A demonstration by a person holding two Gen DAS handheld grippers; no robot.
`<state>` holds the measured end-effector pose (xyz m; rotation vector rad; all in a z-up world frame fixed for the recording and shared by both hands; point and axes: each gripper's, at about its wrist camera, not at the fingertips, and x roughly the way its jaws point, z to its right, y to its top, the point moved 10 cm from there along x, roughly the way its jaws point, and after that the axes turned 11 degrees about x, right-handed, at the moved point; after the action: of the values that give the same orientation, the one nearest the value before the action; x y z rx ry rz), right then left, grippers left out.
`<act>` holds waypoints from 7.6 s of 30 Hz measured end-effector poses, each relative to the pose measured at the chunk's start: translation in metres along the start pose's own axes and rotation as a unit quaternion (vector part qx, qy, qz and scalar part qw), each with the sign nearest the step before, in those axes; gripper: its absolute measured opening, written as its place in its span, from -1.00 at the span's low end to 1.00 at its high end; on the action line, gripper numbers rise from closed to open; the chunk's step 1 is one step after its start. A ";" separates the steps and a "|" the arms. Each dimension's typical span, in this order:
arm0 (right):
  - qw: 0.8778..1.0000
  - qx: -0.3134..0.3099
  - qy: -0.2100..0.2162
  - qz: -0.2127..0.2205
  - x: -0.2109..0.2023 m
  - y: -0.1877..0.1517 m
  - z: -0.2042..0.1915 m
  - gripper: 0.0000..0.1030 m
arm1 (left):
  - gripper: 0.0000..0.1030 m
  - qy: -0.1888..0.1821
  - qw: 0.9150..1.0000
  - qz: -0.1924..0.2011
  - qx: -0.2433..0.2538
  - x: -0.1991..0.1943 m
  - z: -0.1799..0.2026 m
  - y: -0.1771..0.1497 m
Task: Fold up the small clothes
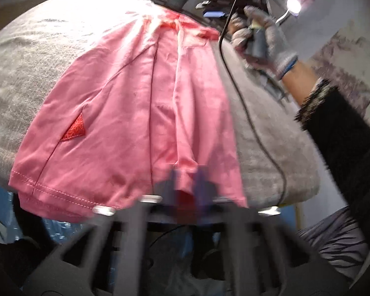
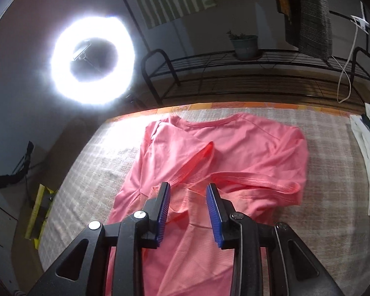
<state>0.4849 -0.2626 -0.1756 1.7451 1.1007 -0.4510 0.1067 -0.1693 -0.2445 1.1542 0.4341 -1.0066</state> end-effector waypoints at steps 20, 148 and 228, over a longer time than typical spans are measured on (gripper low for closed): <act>0.994 0.104 0.006 0.025 -0.041 0.017 0.095 -0.31 | -0.44 -0.001 0.998 0.036 0.051 -0.052 0.012 0.045; 0.971 0.099 0.087 -0.197 -0.177 -0.355 0.036 -0.33 | -0.07 0.058 0.993 -0.087 0.058 -0.090 -0.120 0.000; 0.981 0.152 0.082 -0.091 -0.074 -0.121 0.051 -0.54 | -0.59 0.050 0.997 -0.005 0.055 0.032 -0.147 0.235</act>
<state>0.3549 -0.3295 -0.2108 1.9819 1.3746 -0.6224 0.3478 -0.0380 -0.1960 1.3070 0.4699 -0.9940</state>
